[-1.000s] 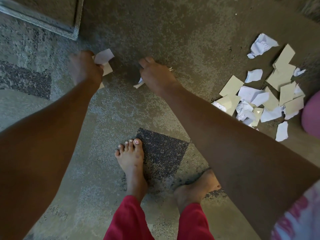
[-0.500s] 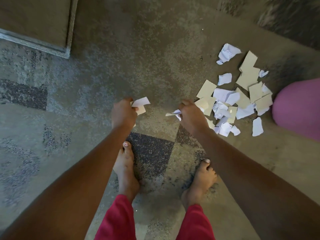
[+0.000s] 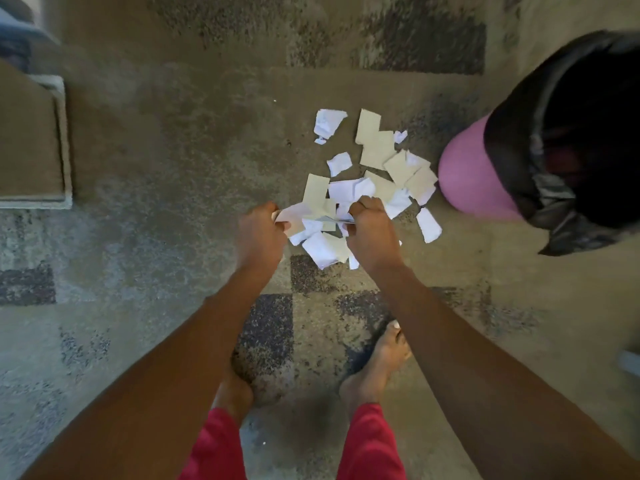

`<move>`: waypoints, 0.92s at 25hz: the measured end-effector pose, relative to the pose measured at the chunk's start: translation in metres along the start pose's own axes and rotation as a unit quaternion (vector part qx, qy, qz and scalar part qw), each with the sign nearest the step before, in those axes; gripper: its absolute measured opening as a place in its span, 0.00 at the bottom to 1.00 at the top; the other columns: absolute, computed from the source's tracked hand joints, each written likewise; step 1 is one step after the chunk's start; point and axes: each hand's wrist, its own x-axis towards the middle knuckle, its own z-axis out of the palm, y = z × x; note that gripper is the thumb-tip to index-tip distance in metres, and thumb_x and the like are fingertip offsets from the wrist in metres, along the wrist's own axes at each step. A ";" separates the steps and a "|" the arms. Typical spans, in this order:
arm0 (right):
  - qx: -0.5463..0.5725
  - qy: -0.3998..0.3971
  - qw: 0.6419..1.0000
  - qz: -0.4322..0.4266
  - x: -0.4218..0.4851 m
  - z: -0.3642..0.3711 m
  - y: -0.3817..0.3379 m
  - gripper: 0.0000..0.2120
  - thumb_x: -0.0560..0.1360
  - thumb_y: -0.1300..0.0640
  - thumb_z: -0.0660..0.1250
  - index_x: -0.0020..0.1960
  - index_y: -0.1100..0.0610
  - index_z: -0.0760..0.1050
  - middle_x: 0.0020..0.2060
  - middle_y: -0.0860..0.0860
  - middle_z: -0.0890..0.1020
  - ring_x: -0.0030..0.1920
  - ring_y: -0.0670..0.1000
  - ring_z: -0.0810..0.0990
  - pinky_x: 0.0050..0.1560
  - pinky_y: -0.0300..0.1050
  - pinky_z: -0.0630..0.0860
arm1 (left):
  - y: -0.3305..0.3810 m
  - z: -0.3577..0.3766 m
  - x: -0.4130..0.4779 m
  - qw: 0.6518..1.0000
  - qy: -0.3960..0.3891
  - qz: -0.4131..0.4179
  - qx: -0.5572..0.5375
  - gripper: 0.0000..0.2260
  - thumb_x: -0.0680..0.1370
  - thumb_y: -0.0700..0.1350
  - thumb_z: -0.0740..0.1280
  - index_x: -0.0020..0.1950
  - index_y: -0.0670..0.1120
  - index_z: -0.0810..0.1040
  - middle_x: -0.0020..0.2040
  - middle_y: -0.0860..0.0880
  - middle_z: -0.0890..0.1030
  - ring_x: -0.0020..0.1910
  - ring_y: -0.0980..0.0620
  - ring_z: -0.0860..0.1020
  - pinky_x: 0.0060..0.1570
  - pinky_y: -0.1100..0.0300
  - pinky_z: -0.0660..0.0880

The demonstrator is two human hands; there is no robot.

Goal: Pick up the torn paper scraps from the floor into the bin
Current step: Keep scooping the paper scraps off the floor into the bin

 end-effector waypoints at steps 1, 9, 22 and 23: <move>0.014 0.017 1.000 0.016 -0.005 -0.014 0.010 0.07 0.73 0.67 0.67 0.50 0.67 0.77 0.52 0.61 0.77 0.58 0.61 0.73 0.47 0.52 0.73 | 0.021 0.002 -0.005 1.000 -0.001 0.017 0.001 0.08 0.77 0.40 0.69 0.55 0.40 0.79 0.51 0.39 0.82 0.51 0.40 0.79 0.40 0.56 0.70; 0.118 0.270 0.951 0.098 -0.036 -0.144 0.072 0.07 0.65 0.70 0.70 0.42 0.64 0.75 0.43 0.59 0.77 0.47 0.59 0.74 0.41 0.44 0.68 | 0.203 0.001 -0.046 0.976 0.046 0.194 -0.090 0.02 0.75 0.40 0.68 0.47 0.43 0.79 0.43 0.47 0.81 0.39 0.51 0.74 0.35 0.62 0.62; 0.243 0.283 0.879 0.298 -0.040 -0.255 0.205 0.12 0.71 0.62 0.72 0.52 0.62 0.76 0.53 0.58 0.75 0.55 0.60 0.74 0.52 0.47 0.70 | 0.390 0.045 -0.072 0.959 -0.107 0.250 -0.081 0.12 0.72 0.48 0.73 0.47 0.42 0.78 0.41 0.50 0.79 0.41 0.50 0.76 0.31 0.62 0.67; 0.261 0.275 0.873 0.307 -0.040 -0.256 0.210 0.12 0.71 0.61 0.72 0.53 0.60 0.76 0.54 0.57 0.75 0.56 0.59 0.74 0.54 0.49 0.73 | 0.392 0.049 -0.071 0.958 -0.126 0.244 -0.082 0.12 0.73 0.48 0.73 0.49 0.42 0.78 0.44 0.49 0.80 0.43 0.49 0.77 0.34 0.59 0.70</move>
